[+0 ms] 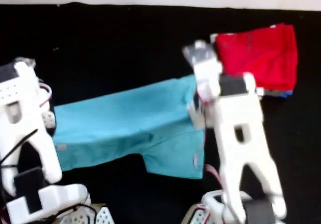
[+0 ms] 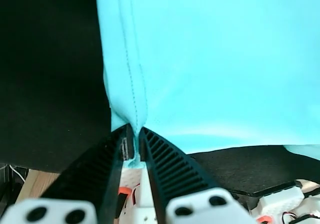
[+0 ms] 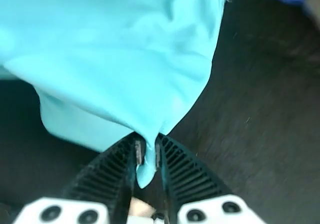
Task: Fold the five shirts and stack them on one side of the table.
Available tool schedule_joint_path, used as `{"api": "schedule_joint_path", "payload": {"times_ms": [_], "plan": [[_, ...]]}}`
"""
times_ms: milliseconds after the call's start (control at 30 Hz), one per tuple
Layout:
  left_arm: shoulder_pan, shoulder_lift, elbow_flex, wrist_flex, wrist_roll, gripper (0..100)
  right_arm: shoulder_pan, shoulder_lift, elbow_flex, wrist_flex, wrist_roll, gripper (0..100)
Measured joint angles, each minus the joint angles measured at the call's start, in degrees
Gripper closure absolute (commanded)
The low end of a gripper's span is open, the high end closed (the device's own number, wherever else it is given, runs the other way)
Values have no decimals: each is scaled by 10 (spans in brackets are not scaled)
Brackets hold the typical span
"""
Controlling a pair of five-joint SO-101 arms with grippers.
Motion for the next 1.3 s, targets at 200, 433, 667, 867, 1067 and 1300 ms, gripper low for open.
{"api": "schedule_joint_path", "payload": {"times_ms": [200,433,667,867,1067,1300], "plan": [[0,-43,118,-26,-2,992,7,-145,218,-32,29,993],[0,-84,197,-78,-32,991,10,-185,303,-69,36,992],[-4,-86,209,-94,-42,835,10,-188,301,-60,36,796],[-42,-86,75,-20,-42,787,10,-188,178,4,36,794],[-40,-86,-52,-2,-42,1000,10,-178,67,-42,36,998],[39,13,13,-139,20,992,-45,14,45,-197,36,972]]}}
